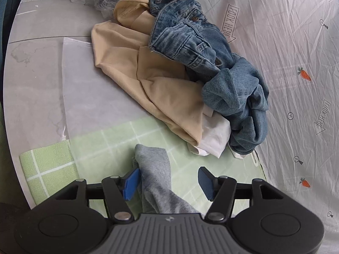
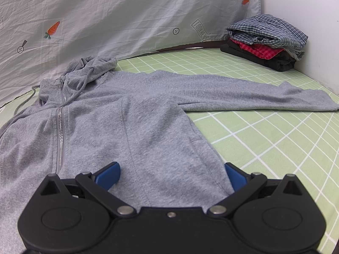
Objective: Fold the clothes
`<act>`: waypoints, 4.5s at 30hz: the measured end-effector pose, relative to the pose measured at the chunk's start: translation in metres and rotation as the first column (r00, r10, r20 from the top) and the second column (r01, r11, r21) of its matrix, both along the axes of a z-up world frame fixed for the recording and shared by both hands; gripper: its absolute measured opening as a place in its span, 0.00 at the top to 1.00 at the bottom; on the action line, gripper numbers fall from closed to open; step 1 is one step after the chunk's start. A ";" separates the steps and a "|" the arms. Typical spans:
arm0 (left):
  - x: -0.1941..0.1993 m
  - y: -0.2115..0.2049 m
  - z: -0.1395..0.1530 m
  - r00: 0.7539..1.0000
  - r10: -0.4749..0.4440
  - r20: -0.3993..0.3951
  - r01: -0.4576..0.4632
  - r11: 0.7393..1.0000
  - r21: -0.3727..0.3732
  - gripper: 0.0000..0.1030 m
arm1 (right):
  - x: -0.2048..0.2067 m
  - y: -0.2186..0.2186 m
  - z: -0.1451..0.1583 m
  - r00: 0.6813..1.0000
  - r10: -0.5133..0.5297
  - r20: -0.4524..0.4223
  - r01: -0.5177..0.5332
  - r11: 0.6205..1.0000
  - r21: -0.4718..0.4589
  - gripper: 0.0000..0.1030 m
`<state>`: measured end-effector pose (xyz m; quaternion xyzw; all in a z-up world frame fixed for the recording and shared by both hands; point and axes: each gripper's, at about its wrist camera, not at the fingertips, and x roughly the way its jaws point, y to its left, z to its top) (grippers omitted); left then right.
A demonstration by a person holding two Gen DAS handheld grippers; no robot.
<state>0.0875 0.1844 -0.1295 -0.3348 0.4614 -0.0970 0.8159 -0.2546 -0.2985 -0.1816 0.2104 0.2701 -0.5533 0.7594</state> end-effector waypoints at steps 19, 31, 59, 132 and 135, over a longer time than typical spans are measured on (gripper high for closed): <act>-0.009 0.001 0.017 0.966 0.102 0.236 -0.058 0.981 -0.187 0.85 | 0.000 0.000 -0.001 1.000 0.001 0.001 -0.001 1.000 -0.001 0.00; -0.045 0.044 -0.003 0.946 0.253 0.203 -0.271 0.960 0.068 0.87 | 0.000 0.000 -0.001 1.000 0.002 0.001 -0.002 1.000 -0.001 0.00; -0.070 -0.021 0.035 0.967 -0.035 0.250 -0.087 0.883 0.461 0.39 | -0.047 -0.024 0.015 0.998 0.059 -0.013 -0.056 0.985 0.161 0.00; 0.037 -0.438 -0.022 0.503 -0.862 0.067 0.770 0.482 0.419 0.43 | 0.210 -0.313 0.019 0.848 0.527 0.048 -0.526 0.830 0.183 0.29; 0.039 -0.437 -0.023 0.520 -0.852 0.069 0.766 0.500 0.404 0.73 | 0.219 -0.318 0.013 0.814 0.579 0.049 -0.576 0.792 0.201 0.65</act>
